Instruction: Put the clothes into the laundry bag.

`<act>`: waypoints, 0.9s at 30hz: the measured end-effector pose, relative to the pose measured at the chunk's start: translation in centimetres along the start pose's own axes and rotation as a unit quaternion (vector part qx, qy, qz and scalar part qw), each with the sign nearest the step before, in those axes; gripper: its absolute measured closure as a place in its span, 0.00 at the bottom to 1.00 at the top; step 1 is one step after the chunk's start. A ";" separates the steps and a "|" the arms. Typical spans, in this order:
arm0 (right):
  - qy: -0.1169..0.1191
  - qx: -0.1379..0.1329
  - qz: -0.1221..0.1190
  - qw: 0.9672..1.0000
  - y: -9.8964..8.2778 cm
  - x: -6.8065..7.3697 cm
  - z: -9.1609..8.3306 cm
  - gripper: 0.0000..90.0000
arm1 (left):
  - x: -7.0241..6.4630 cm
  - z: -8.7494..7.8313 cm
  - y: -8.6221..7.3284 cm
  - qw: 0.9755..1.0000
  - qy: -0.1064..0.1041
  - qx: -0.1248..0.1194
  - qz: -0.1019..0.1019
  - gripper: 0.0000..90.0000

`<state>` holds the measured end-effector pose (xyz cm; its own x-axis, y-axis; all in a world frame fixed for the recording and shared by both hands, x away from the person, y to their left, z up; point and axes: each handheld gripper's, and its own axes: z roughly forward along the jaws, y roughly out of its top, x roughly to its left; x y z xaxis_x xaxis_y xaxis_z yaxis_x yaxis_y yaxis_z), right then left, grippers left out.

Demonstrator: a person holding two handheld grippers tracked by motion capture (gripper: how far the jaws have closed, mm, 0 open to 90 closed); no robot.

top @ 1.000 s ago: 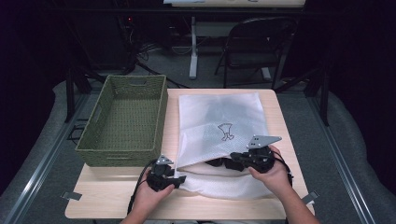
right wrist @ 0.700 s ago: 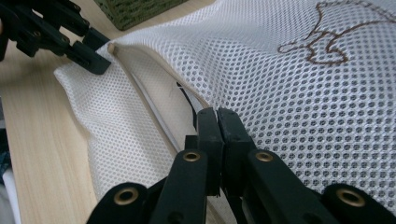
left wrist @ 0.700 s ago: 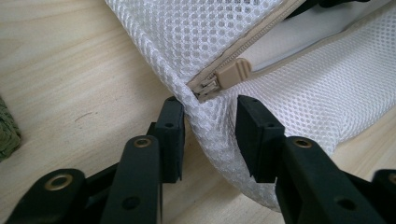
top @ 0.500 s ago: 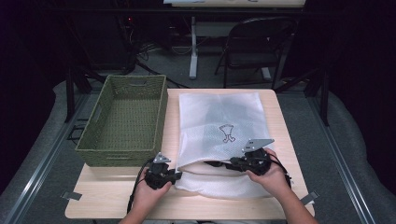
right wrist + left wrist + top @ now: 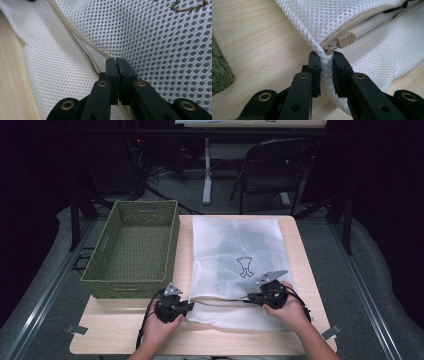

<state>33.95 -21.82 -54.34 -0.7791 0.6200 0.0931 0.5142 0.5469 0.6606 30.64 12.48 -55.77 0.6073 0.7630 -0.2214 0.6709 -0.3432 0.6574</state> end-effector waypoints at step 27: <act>0.008 0.025 0.008 1.000 -0.8 -0.4 1.7 0.94 | -0.3 -0.4 0.2 1.000 0.000 -0.010 0.007 0.89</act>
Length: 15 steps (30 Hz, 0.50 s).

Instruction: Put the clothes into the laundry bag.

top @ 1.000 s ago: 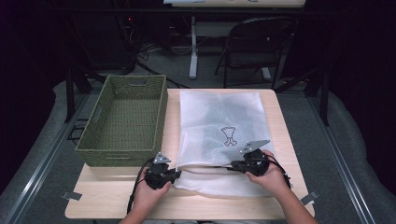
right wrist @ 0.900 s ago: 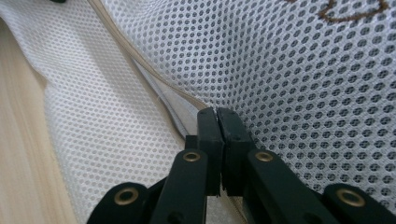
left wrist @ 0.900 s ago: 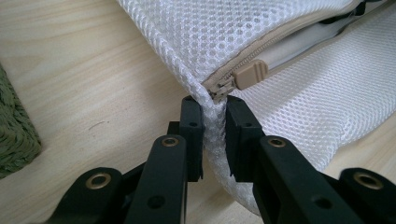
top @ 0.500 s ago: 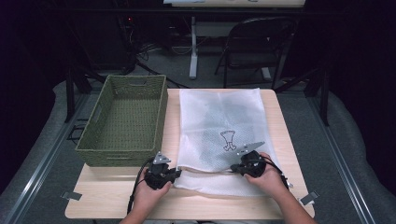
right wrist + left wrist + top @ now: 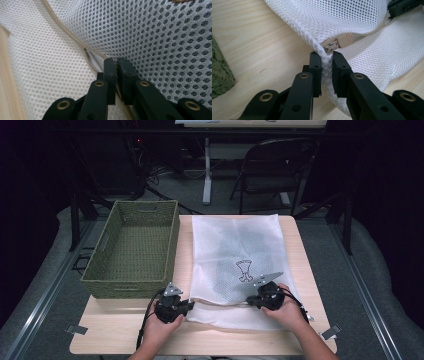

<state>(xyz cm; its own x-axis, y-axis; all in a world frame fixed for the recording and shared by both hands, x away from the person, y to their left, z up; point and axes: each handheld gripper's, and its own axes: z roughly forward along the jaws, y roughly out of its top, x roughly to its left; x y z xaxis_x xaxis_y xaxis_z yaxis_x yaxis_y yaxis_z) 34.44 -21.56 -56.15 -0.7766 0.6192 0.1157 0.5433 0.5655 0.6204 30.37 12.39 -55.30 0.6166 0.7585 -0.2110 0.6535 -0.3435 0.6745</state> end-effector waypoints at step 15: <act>0.012 -0.049 0.002 0.999 1.9 1.0 -3.2 0.65 | -0.2 -0.3 0.3 1.000 0.003 -0.004 0.008 0.89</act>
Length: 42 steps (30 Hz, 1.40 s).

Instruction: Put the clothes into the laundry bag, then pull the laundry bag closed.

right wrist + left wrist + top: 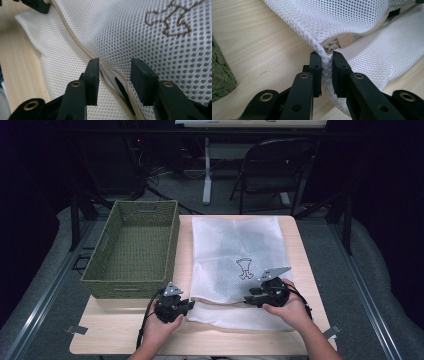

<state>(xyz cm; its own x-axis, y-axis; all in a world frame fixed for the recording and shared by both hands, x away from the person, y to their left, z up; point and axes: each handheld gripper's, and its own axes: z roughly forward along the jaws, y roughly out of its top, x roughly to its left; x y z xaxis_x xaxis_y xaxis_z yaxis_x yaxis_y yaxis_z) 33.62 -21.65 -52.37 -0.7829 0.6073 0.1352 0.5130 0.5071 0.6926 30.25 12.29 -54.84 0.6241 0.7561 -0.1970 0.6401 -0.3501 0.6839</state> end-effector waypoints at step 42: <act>0.019 -0.022 -0.021 0.999 1.9 3.3 1.5 0.64 | -1.0 -0.9 1.5 1.000 -0.007 -0.014 0.014 0.91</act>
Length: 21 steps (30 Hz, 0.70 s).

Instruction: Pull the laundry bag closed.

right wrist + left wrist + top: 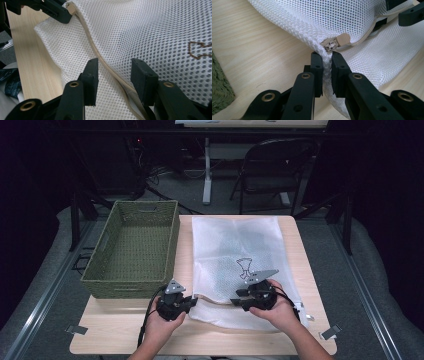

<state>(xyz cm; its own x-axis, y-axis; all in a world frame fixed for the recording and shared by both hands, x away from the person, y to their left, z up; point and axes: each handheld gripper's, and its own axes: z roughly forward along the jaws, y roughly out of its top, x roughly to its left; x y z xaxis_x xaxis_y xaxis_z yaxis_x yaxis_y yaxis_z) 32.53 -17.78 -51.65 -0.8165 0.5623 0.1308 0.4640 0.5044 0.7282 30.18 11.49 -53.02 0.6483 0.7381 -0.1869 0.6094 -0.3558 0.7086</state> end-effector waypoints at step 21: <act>0.015 0.010 0.006 1.000 0.4 0.7 1.1 0.60 | -0.4 -0.4 1.2 1.000 -0.005 0.003 0.006 0.91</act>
<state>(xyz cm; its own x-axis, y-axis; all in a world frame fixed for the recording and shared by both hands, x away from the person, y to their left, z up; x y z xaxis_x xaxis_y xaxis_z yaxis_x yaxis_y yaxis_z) 32.52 -16.48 -51.99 -0.8200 0.5496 0.1597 0.4807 0.5099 0.7134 30.50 11.01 -51.82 0.6601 0.7277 -0.1863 0.6051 -0.3681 0.7060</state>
